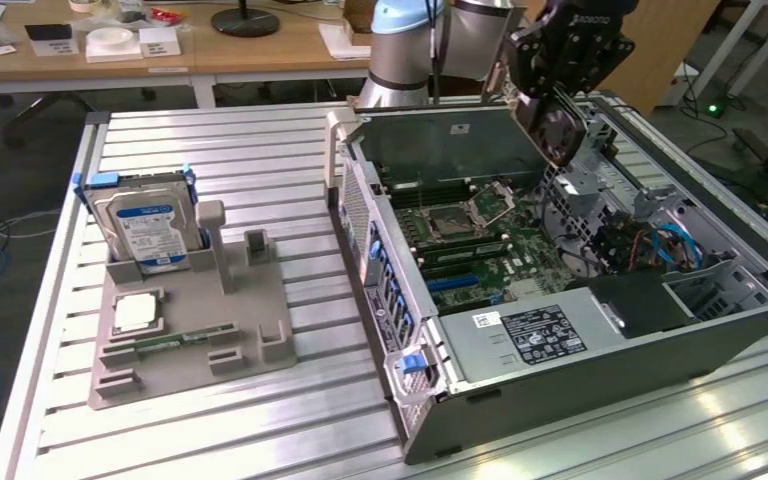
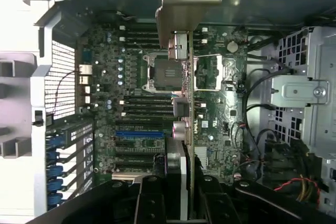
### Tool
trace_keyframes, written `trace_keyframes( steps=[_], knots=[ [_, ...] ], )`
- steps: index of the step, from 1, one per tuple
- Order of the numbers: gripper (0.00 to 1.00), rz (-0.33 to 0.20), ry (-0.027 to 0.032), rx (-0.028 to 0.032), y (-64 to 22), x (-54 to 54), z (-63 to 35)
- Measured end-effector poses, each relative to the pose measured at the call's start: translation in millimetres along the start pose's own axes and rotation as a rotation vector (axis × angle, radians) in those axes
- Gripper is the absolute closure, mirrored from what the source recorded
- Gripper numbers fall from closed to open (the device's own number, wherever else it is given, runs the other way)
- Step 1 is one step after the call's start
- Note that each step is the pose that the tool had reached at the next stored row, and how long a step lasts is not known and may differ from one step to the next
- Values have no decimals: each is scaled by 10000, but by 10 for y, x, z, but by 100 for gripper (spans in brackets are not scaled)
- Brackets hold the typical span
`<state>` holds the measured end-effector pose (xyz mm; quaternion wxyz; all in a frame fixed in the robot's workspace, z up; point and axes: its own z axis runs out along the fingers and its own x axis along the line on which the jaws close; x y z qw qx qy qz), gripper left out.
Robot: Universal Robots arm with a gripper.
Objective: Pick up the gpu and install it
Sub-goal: 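Pick up the gpu and move the gpu toward the slot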
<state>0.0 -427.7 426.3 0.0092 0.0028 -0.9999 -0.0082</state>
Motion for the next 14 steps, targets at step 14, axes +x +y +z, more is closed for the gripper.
trace_keyframes(
  steps=[14],
  knots=[
    [72, -2, 0, 0, -1, -329, -1]
  ],
)
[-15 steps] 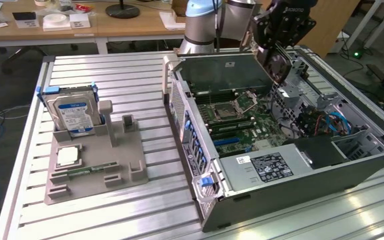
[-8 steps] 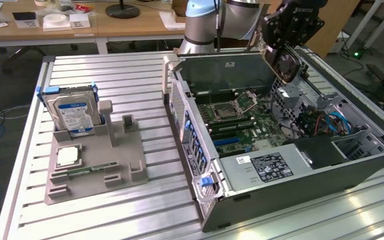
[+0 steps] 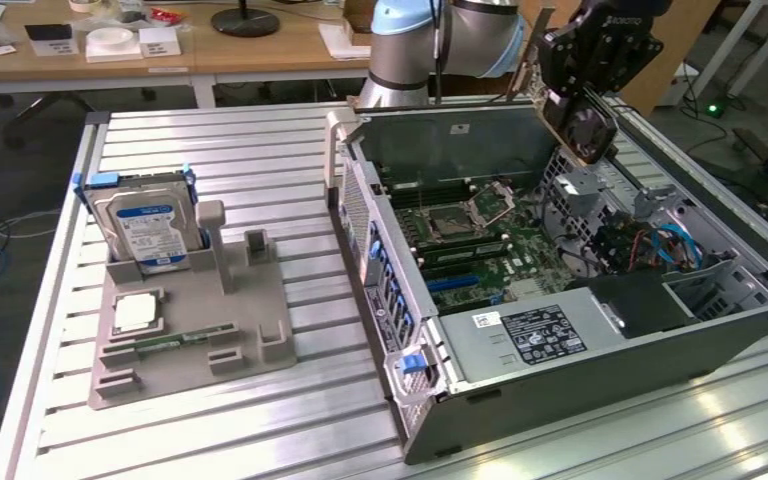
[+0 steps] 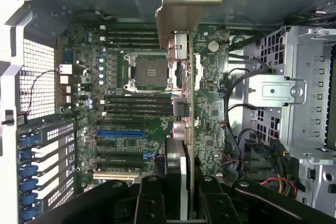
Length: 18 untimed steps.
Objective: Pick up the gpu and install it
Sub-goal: 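Pick up the gpu and move the gpu toward the slot, then insert the gpu into the slot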
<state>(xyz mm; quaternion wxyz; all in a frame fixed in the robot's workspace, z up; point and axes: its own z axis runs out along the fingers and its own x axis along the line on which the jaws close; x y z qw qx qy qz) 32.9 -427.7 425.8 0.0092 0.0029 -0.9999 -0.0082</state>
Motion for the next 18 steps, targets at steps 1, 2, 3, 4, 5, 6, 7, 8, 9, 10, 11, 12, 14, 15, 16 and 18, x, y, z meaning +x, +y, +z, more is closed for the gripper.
trace_keyframes(
  steps=[1, 2, 3, 4, 5, 6, 7, 8, 9, 10, 11, 12, 14, 15, 16, 18],
  knots=[
    [72, 0, 0, -1, 0, 0, 0],
    [72, 0, 0, 0, 0, 0, 0],
    [72, 1, 0, 0, 0, 0, 0],
    [72, 1, 0, 0, 0, 0, 0],
    [72, 0, 0, 0, 0, 0, 0],
    [72, 0, 0, -1, 0, 0, 0],
    [72, 0, 0, -1, 0, 0, 0],
    [72, 1, 0, -1, 0, 0, 0],
    [72, 1, 0, 0, 0, 0, 0],
    [72, 1, 0, -1, 0, 0, 0],
    [72, 0, 0, 0, 0, 0, 0],
    [72, 0, 0, -1, 0, 0, 0],
    [72, -9, 0, 0, 0, 0, 0],
    [72, -62, 0, 0, 0, 0, 0],
    [72, -180, 2, 3, -1, 0, 0],
    [72, -454, 7, 7, -1, 1, 0]
  ],
)
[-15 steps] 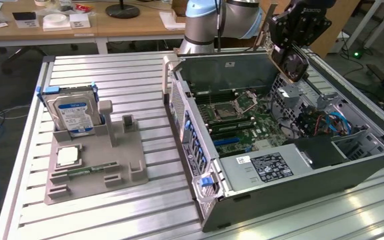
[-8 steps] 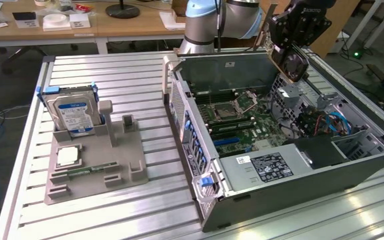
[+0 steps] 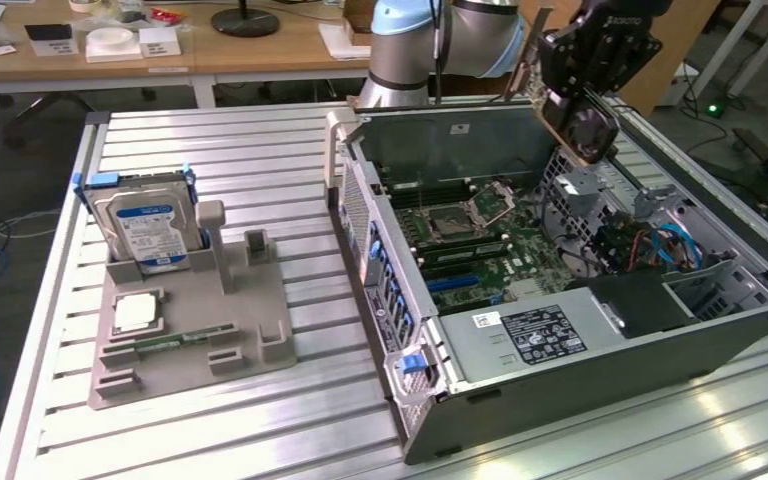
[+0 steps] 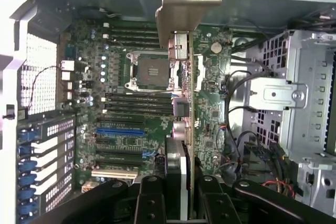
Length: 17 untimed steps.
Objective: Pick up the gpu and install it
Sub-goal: 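Insert the gpu into the slot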
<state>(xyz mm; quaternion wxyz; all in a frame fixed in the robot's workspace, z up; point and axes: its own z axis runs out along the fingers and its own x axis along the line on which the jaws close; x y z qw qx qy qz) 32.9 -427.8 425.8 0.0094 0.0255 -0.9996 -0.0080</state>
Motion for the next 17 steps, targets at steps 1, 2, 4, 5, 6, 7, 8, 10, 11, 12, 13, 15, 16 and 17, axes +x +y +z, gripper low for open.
trace_keyframes(
  steps=[1, 2, 4, 5, 6, 7, 8, 10, 11, 12, 13, 15, 16, 17],
  knots=[
    [72, -128, 2, 2, 0, 0, 0],
    [72, -259, 4, 5, 0, 0, 0],
    [72, -530, 9, 10, 0, 0, 0],
    [72, -657, 11, 13, 0, 0, 0],
    [72, -795, 13, 15, 0, 0, 0],
    [72, -935, 15, 17, 0, -1, 0],
    [72, -1060, 17, 19, 0, 0, 0],
    [72, -1280, 20, 23, 0, 0, 0],
    [72, -1385, 23, 24, 0, 0, 0],
    [72, -1492, 24, 26, 0, 0, 0],
    [72, -1605, 27, 29, 0, 0, 0],
    [72, -1834, 30, 33, 0, -1, 0],
    [72, -1939, 32, 35, 0, 0, 0],
    [72, -2053, 34, 36, 0, 0, 0]
  ],
)
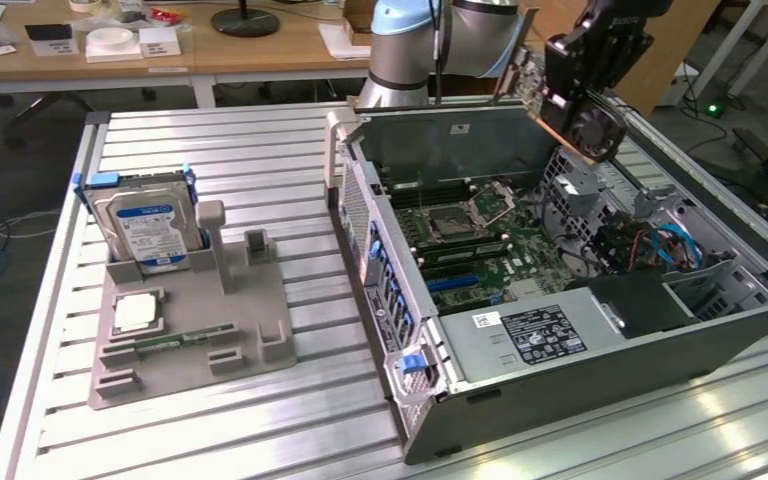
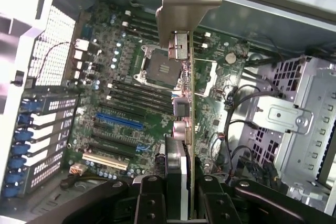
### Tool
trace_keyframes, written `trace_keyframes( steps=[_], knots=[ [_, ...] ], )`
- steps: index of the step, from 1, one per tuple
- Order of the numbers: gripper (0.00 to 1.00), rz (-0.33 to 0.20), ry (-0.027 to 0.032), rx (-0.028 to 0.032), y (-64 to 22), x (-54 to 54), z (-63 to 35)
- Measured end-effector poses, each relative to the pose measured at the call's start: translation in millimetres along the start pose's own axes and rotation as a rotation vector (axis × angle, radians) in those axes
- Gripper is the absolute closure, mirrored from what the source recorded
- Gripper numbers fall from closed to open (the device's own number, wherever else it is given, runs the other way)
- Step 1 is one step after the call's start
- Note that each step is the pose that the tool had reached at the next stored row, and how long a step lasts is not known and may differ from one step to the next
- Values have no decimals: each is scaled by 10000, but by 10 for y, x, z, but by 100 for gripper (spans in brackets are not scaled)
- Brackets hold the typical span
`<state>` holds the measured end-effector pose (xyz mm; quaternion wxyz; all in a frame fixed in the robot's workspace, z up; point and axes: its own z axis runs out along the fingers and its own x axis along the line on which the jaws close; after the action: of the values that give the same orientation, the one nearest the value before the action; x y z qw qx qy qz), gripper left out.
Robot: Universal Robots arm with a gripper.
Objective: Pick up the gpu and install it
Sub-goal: 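Insert the gpu into the slot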
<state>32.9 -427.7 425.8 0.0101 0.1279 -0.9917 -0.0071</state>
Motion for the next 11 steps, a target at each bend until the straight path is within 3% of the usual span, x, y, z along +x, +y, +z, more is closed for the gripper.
trace_keyframes(
  steps=[11],
  knots=[
    [72, -1093, 17, 15, 0, 0, 0]
  ],
)
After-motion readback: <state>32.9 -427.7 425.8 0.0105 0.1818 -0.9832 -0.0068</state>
